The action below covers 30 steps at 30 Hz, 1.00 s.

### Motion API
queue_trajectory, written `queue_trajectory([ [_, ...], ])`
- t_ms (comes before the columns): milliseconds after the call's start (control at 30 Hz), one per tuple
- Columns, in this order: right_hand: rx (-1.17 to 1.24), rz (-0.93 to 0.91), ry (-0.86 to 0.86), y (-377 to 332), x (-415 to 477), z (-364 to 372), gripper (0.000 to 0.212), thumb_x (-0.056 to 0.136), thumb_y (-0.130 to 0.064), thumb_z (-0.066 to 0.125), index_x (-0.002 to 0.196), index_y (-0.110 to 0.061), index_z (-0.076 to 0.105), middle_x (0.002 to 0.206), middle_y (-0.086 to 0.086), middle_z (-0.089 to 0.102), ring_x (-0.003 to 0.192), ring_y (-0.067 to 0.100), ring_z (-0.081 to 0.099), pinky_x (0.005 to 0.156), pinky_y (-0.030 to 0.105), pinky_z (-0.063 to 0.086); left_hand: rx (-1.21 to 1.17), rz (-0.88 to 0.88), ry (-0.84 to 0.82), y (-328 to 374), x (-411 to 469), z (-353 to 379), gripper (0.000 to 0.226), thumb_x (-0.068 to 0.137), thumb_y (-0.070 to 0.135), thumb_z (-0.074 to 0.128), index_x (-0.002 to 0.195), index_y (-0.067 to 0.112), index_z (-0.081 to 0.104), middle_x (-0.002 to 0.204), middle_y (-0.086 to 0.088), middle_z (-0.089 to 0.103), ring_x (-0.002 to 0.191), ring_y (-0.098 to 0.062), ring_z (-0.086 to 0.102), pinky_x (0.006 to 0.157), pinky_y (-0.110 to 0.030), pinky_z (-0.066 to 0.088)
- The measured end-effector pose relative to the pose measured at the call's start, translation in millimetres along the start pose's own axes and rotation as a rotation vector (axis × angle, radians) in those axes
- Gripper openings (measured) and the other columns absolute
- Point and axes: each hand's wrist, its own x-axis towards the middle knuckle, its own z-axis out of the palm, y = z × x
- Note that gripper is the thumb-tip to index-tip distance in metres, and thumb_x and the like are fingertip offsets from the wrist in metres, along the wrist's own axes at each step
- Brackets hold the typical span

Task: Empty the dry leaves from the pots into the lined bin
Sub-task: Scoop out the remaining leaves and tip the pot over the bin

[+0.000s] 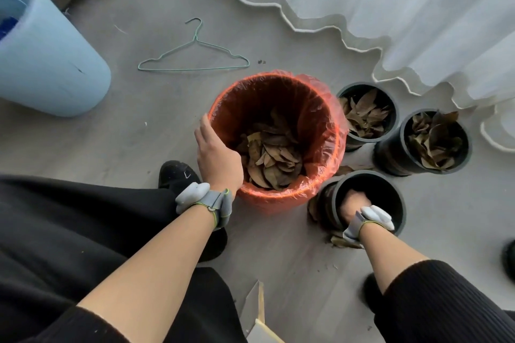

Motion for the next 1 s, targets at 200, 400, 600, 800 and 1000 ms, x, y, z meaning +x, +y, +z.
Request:
queue_trajectory([
  [200,0.162,0.028,0.118,1.2,-19.5,-11.0,0.027,0.089,-0.014,0.059,0.114,-0.004,0.062,0.114,0.018,0.066,0.105,0.035,0.063,0.078,0.031,0.046,-0.009,-0.006,-0.014,-0.1,0.4,-3.9,0.076,0.079,-0.014,0.042,0.148,0.014,0.026,0.142,-0.011,0.038,0.120,-0.035,0.050,0.095,-0.041,0.046],
  [400,0.620,-0.027,-0.001,31.8,-44.1,-31.7,0.022,0.086,-0.008,0.062,0.107,-0.011,0.058,0.092,0.011,0.065,0.078,0.034,0.072,0.070,0.046,0.061,-0.023,-0.032,-0.053,2.4,-1.3,-7.2,0.078,0.077,-0.014,0.043,0.148,0.014,0.025,0.143,-0.012,0.036,0.120,-0.040,0.049,0.097,-0.046,0.042],
  [600,0.893,-0.017,0.002,55.2,-63.9,-41.9,0.009,0.087,-0.002,0.062,0.092,-0.009,0.058,0.069,0.015,0.063,0.055,0.022,0.064,0.046,0.032,0.056,-0.025,-0.044,-0.065,3.9,-1.5,-7.9,0.076,0.077,-0.015,0.043,0.146,0.012,0.025,0.139,-0.016,0.037,0.117,-0.045,0.048,0.097,-0.049,0.040],
  [800,0.969,-0.047,0.027,72.5,-79.3,-50.8,0.009,0.088,-0.001,0.061,0.091,-0.008,0.058,0.060,0.013,0.062,0.052,0.021,0.063,0.051,0.033,0.057,-0.026,-0.041,-0.077,5.2,-3.0,-8.3,0.076,0.076,-0.014,0.044,0.145,0.010,0.026,0.135,-0.020,0.037,0.112,-0.049,0.048,0.095,-0.051,0.039],
  [1000,1.018,-0.115,0.072,77.3,-103.9,-75.4,0.016,0.089,0.001,0.060,0.105,0.004,0.059,0.069,0.017,0.063,0.058,0.022,0.064,0.056,0.036,0.062,-0.031,-0.044,-0.088,4.7,-3.6,-8.3,0.076,0.076,-0.015,0.045,0.146,0.009,0.025,0.138,-0.021,0.036,0.113,-0.050,0.048,0.096,-0.052,0.039],
])
